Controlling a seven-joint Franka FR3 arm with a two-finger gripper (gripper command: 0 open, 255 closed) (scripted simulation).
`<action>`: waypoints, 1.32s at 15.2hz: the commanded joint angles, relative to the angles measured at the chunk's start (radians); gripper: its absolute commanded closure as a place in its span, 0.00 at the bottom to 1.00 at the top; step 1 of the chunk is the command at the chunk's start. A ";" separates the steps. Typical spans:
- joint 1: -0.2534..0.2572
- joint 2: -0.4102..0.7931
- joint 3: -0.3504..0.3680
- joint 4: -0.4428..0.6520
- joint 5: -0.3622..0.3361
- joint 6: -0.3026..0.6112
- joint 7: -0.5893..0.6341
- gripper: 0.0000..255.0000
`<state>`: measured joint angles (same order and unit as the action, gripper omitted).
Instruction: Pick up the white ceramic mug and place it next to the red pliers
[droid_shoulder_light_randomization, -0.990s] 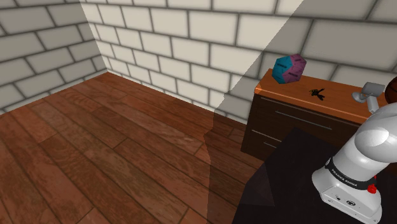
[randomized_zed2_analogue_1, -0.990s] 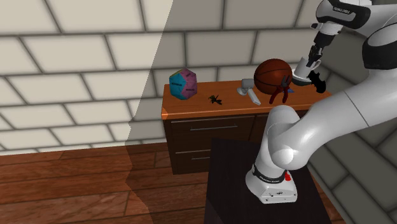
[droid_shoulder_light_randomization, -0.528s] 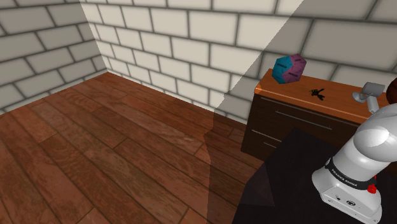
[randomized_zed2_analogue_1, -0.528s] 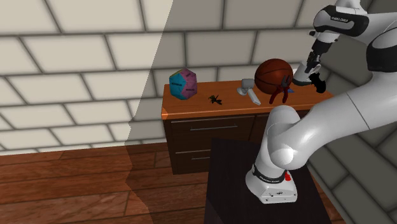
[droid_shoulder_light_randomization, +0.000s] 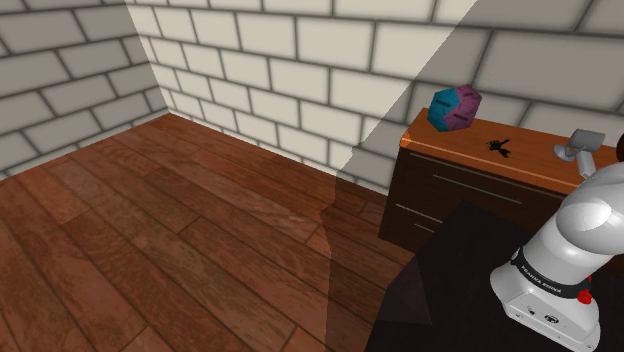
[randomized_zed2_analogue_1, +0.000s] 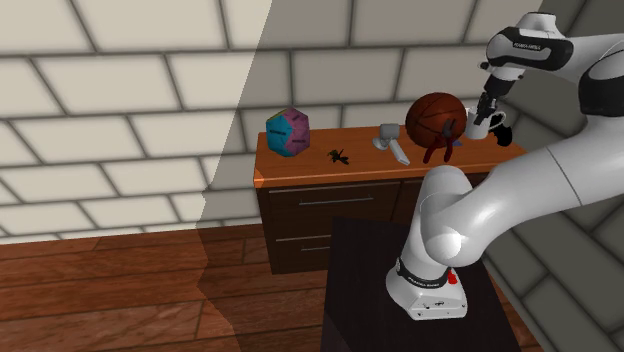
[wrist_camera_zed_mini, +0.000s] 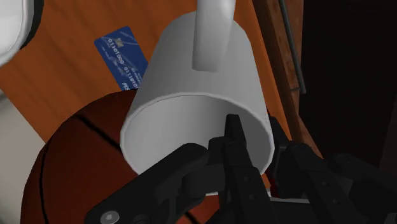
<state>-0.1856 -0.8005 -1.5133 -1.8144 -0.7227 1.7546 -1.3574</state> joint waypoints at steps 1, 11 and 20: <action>-0.003 -0.010 -0.010 -0.029 -0.010 0.020 0.002 1.00; 0.012 -0.068 -0.074 -0.101 -0.090 0.103 0.037 1.00; 0.021 -0.083 -0.107 -0.125 -0.117 0.139 0.047 1.00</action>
<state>-0.1642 -0.8835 -1.6207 -1.9389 -0.8391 1.8934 -1.3105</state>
